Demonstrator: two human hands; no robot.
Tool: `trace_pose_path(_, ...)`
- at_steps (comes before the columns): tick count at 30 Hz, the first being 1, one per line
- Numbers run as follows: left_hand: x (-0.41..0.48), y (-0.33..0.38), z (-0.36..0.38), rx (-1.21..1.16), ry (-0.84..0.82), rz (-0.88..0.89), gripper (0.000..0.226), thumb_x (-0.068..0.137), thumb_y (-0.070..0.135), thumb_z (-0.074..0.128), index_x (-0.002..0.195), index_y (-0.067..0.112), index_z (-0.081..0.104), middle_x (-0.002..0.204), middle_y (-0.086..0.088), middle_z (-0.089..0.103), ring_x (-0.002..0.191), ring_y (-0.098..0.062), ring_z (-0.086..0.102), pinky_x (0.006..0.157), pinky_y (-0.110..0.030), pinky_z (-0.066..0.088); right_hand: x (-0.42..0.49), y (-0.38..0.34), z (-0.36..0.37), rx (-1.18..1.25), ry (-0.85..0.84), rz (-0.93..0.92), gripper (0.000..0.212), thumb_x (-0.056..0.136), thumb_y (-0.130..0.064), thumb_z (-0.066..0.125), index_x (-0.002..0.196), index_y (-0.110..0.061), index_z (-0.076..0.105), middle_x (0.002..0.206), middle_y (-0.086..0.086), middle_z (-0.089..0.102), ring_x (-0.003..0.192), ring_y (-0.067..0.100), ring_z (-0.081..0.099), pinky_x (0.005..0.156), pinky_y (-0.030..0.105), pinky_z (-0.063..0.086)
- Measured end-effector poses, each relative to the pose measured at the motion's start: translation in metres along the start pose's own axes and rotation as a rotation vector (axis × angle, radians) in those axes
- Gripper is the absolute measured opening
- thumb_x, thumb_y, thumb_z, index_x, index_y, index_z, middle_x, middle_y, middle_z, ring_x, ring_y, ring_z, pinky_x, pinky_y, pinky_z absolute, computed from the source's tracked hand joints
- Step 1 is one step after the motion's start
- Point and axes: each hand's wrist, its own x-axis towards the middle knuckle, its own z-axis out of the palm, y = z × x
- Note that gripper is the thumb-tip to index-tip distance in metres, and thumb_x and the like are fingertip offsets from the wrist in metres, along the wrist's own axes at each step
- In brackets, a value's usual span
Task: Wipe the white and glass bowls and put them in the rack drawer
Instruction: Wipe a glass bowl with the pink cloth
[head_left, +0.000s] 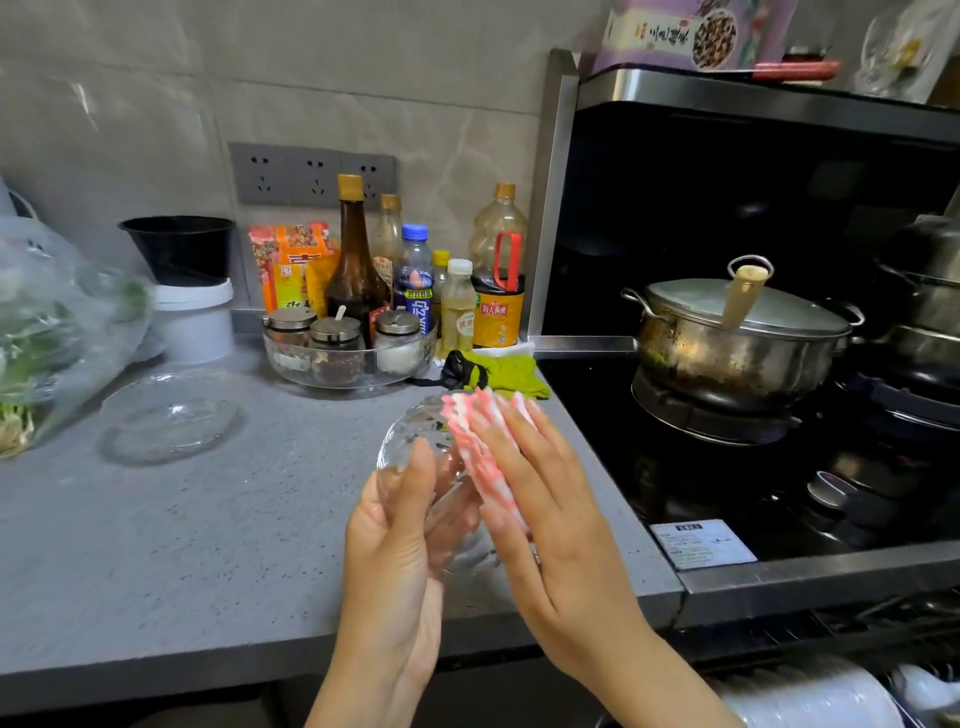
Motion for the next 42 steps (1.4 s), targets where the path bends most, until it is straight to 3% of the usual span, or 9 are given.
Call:
trace_pose_path(6,0.003,-0.002,-0.003,0.0,0.014,-0.017,0.029,0.074,0.04,0.057,0.085,0.014,0.062,0.075,-0.002,0.071,0.064,-0.007,0.065,0.056,-0.018,0.052,-0.016,-0.008,0.005,-0.102,-0.018,-0.14,0.047,0.101,-0.025,0.035,0.145,-0.008,0.035,0.155,0.004,0.031,0.145,0.023,0.023,0.115,0.048,0.025)
trace_pose_path(9,0.001,-0.003,0.001,0.003,-0.04,-0.013,0.028,0.078,0.036,0.056,0.091,0.012,0.063,0.075,-0.001,0.071,0.06,-0.006,0.064,0.05,-0.015,0.05,-0.003,-0.004,-0.006,-0.129,-0.007,-0.07,0.047,0.103,-0.027,0.029,0.145,-0.008,0.036,0.155,0.003,0.03,0.146,0.021,0.022,0.116,0.048,0.024)
trace_pose_path(12,0.004,0.002,0.003,-0.01,-0.022,0.016,0.028,0.078,0.036,0.058,0.092,0.012,0.062,0.082,-0.002,0.074,0.066,-0.008,0.068,0.055,-0.016,0.054,-0.008,-0.001,-0.011,-0.105,0.007,-0.011,0.047,0.103,-0.025,0.029,0.147,-0.008,0.033,0.156,0.002,0.028,0.146,0.022,0.021,0.115,0.049,0.027)
trace_pose_path(17,0.004,-0.002,0.003,-0.004,-0.025,-0.012,0.034,0.075,0.04,0.059,0.094,0.012,0.062,0.078,-0.003,0.071,0.064,-0.008,0.066,0.055,-0.017,0.054,-0.019,-0.007,-0.004,-0.163,0.016,-0.09,0.048,0.102,-0.026,0.033,0.147,-0.01,0.032,0.155,0.003,0.031,0.146,0.024,0.022,0.117,0.045,0.022)
trace_pose_path(25,0.007,0.002,0.008,0.002,0.012,0.022,0.027,0.073,0.038,0.06,0.086,0.015,0.056,0.082,-0.001,0.074,0.059,-0.007,0.066,0.05,-0.017,0.052,-0.022,0.003,-0.006,-0.097,-0.034,0.131,0.052,0.104,-0.032,0.019,0.152,-0.015,0.019,0.16,-0.003,0.014,0.148,0.02,0.011,0.115,0.049,0.024)
trace_pose_path(29,0.007,-0.01,0.01,0.046,-0.001,-0.036,0.036,0.069,0.048,0.062,0.088,0.017,0.06,0.09,-0.008,0.072,0.081,-0.018,0.068,0.076,-0.033,0.055,-0.028,-0.005,0.009,-0.189,0.0,0.05,0.049,0.103,-0.043,0.02,0.151,-0.034,0.017,0.159,0.001,0.018,0.148,0.03,0.007,0.114,0.049,0.02)
trace_pose_path(32,0.002,-0.015,0.014,0.048,-0.053,-0.074,0.034,0.077,0.044,0.056,0.092,0.015,0.066,0.093,-0.009,0.074,0.079,-0.016,0.07,0.066,-0.025,0.058,-0.008,-0.004,-0.001,-0.106,0.032,0.179,0.043,0.103,-0.045,0.02,0.145,-0.048,0.024,0.157,-0.015,0.019,0.148,0.016,0.006,0.117,0.044,0.018)
trace_pose_path(38,0.004,-0.013,0.013,0.085,-0.014,-0.056,0.031,0.077,0.037,0.054,0.093,0.012,0.062,0.075,-0.003,0.074,0.062,-0.01,0.069,0.048,-0.017,0.052,0.001,0.033,-0.022,0.338,0.024,0.382,0.036,0.103,-0.031,0.033,0.135,-0.034,0.049,0.134,-0.021,0.052,0.13,-0.001,0.043,0.109,0.024,0.035)
trace_pose_path(42,0.01,-0.011,0.007,0.056,0.002,-0.06,0.028,0.079,0.036,0.052,0.092,0.012,0.062,0.071,0.0,0.073,0.06,-0.008,0.069,0.047,-0.015,0.051,-0.017,0.074,-0.026,0.378,0.004,0.493,0.034,0.102,-0.039,0.036,0.131,-0.034,0.053,0.132,-0.019,0.054,0.126,0.002,0.049,0.106,0.036,0.043)
